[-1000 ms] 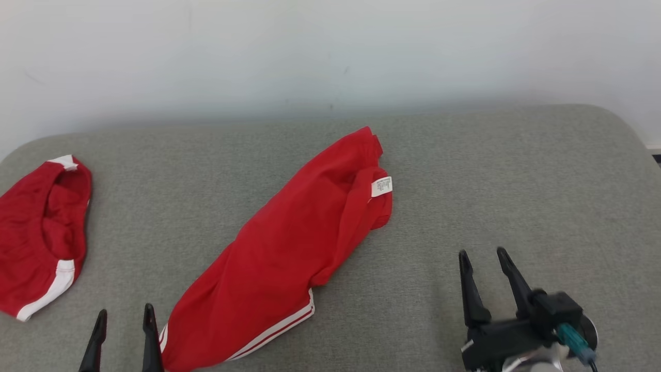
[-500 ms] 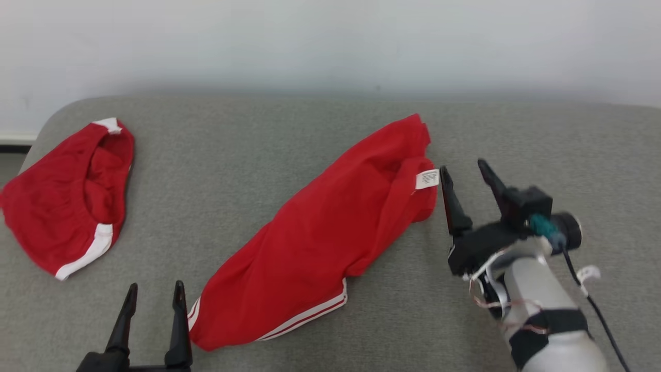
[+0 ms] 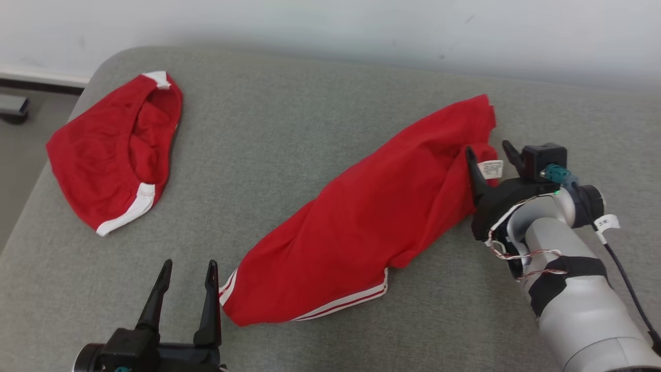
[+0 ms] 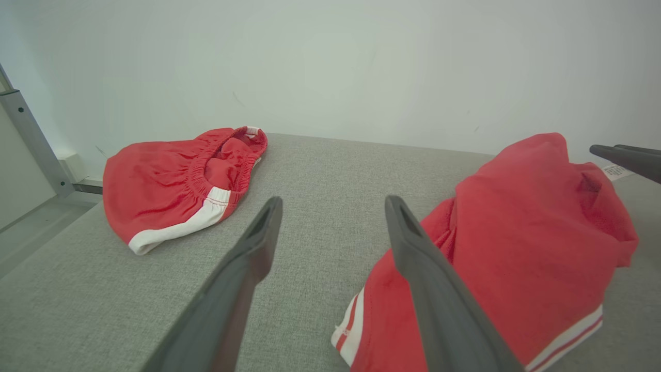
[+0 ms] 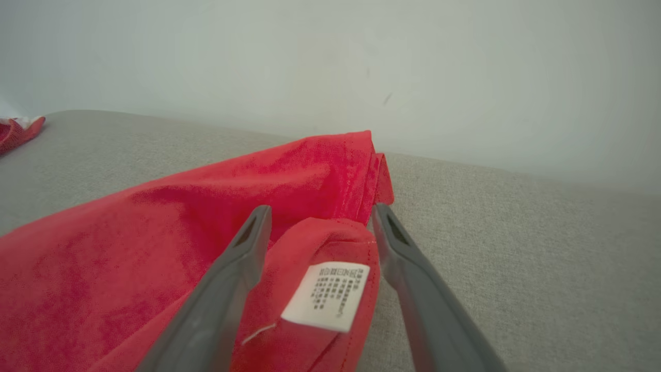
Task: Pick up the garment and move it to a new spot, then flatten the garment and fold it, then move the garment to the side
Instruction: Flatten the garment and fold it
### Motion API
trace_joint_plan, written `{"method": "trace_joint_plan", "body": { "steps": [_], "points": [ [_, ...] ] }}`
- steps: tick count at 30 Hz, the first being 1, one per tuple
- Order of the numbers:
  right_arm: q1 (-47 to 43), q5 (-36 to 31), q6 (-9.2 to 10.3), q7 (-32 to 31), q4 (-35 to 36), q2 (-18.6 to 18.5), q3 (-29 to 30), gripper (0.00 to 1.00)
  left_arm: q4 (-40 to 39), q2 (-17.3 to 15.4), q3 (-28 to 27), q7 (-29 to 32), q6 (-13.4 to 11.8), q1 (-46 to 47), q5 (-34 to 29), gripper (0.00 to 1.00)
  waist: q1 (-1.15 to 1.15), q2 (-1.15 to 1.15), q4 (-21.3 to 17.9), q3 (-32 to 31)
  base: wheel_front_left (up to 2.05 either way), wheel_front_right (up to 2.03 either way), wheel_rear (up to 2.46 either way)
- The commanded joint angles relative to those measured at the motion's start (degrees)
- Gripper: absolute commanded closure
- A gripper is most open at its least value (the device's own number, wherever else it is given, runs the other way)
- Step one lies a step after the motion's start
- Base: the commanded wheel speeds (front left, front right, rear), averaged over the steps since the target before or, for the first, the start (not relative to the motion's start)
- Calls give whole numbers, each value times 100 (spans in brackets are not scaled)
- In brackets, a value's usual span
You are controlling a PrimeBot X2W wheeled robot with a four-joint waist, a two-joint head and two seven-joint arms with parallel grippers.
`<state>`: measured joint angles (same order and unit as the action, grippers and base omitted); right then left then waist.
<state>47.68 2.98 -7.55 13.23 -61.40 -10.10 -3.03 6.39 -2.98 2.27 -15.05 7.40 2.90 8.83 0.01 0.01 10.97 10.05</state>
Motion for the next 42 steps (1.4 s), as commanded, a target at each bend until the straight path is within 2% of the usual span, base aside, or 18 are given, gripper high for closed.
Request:
{"method": "trace_joint_plan", "body": {
  "steps": [1,9,10,11,12,17,20,31,36,42],
  "points": [
    [107,43,13,-24,-148,-43,42,0,27,13,40,-19,-2,104,44,0,-1,-1,226,210,0,0,0],
    [388,49,13,-143,-870,-11,138,0,133,14,135,-19,4,236,170,0,-1,-1,353,359,0,0,0],
    [396,72,13,-138,-914,13,153,51,145,14,128,-19,5,247,176,0,-1,-1,346,363,0,0,0],
    [405,75,13,-124,-946,24,157,80,157,15,123,-19,5,261,179,0,-1,-1,337,364,0,0,0],
    [409,89,13,-101,-974,38,166,100,172,14,114,-19,6,269,181,0,-1,-1,323,356,0,0,0],
    [313,146,13,110,-943,85,179,100,216,14,28,-19,7,240,185,0,-1,-1,162,213,0,0,0],
    [123,203,13,196,-637,158,96,100,225,14,-95,-19,4,79,197,0,-1,-1,-95,27,0,0,0],
    [-1385,752,13,193,1844,52,-78,100,207,12,-385,-19,5,-163,169,0,-1,-1,-940,-261,0,0,0],
    [-2421,914,13,194,2978,-9,146,100,215,12,-438,-19,8,-188,182,0,-1,-1,-1154,-310,0,0,0],
    [-3315,920,13,192,3604,203,454,100,237,13,-447,-19,4,-238,200,0,-1,-1,-1260,-340,0,0,0]
  ]
}}
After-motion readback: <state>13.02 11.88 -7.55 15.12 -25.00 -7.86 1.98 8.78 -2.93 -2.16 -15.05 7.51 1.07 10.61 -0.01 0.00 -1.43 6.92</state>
